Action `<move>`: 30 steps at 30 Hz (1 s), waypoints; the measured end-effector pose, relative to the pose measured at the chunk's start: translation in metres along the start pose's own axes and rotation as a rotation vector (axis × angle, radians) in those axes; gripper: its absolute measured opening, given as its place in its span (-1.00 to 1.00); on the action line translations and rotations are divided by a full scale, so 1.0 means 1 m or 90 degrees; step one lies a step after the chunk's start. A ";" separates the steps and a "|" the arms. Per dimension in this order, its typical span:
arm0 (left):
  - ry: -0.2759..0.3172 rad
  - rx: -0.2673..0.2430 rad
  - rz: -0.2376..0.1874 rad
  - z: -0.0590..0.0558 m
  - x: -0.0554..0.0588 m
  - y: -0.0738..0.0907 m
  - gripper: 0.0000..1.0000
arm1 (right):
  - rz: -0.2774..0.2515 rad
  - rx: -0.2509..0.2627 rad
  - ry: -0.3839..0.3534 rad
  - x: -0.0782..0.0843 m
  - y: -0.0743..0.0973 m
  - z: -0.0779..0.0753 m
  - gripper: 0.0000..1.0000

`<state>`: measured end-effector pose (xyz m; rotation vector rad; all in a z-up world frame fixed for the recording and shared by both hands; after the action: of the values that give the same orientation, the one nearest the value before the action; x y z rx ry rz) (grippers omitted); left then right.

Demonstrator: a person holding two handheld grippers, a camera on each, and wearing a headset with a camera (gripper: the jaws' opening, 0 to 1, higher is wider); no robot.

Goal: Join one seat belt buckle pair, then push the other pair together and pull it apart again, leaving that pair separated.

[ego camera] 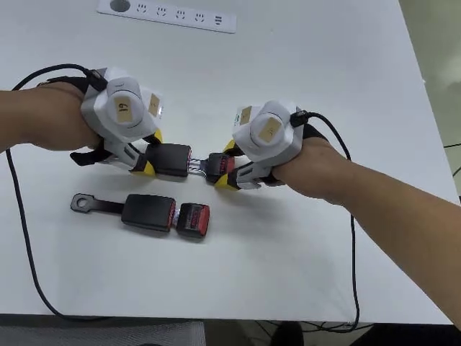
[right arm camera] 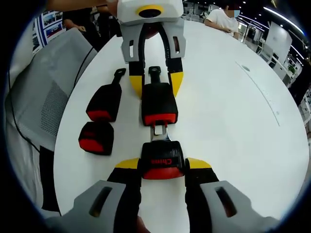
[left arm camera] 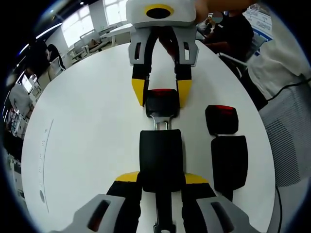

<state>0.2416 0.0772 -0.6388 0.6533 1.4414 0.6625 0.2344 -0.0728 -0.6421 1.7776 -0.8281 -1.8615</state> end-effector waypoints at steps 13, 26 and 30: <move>0.000 0.002 0.003 0.000 -0.001 0.000 -0.37 | 0.004 -0.004 0.018 -0.006 -0.005 0.001 -0.37; 0.011 -0.007 -0.005 -0.002 0.000 0.002 -0.38 | 0.011 -0.008 0.026 -0.011 -0.008 0.000 -0.38; 0.011 -0.007 -0.005 -0.001 0.001 0.002 -0.38 | 0.013 -0.009 0.031 -0.013 -0.008 0.001 -0.39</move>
<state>0.2403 0.0793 -0.6381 0.6349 1.4551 0.6704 0.2349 -0.0579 -0.6386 1.7921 -0.8095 -1.8000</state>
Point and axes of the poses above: the centre of the closed fingertips' face, and the gripper's own axes: y roughly backward along the fingers, z roughly to its left, x roughly out of its underside, the point moved 6 cm from there along y, roughly backward along the fingers, and after that the axes turned 14 degrees about -z, right-handed, at the moved point
